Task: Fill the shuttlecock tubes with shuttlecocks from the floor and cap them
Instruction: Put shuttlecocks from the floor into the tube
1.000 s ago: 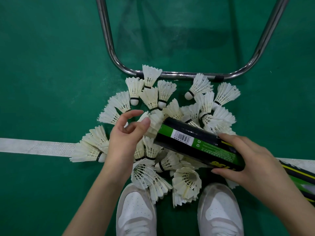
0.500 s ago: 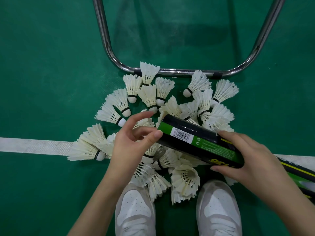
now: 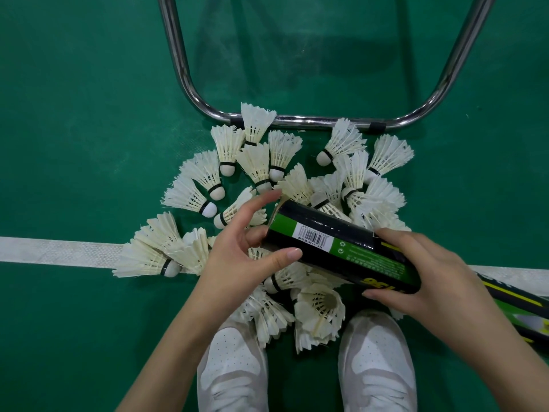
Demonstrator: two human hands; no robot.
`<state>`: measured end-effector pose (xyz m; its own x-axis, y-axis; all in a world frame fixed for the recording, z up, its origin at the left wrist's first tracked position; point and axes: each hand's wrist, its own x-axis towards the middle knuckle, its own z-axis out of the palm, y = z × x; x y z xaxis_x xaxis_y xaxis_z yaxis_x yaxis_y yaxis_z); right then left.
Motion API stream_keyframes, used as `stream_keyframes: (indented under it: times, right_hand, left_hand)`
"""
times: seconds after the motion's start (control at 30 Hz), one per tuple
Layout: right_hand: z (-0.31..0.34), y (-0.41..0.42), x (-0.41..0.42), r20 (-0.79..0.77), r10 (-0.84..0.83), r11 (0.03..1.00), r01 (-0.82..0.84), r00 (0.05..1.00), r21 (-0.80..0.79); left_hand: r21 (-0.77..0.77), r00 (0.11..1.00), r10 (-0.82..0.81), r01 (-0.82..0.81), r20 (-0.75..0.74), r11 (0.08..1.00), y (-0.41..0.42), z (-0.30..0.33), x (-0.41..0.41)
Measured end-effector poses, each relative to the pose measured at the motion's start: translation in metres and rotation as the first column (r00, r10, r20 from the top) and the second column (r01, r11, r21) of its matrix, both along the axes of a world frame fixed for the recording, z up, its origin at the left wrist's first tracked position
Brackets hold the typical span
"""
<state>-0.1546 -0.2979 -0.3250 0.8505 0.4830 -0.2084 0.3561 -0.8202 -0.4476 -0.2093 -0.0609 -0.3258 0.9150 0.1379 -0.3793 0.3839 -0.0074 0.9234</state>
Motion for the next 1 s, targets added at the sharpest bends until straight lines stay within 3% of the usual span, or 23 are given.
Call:
stream_keyframes:
  times: [0.67,0.8,1.0]
  right_hand:
    - [0.001,0.002,0.001,0.013,0.019,1.000,-0.019,1.000,-0.019]
    - [0.000,0.002,0.002,0.019,0.009,1.000,-0.009,1.000,-0.016]
    - [0.004,-0.007,0.006,0.019,-0.033,0.999,0.033,0.999,-0.016]
  left_hand:
    - [0.013,0.997,-0.055,0.054,0.057,0.998,-0.001,0.001,0.003]
    - [0.067,0.999,-0.044,0.042,0.032,0.997,0.005,-0.004,0.000]
    - [0.267,1.000,0.008,-0.003,-0.017,0.964,0.025,-0.014,-0.004]
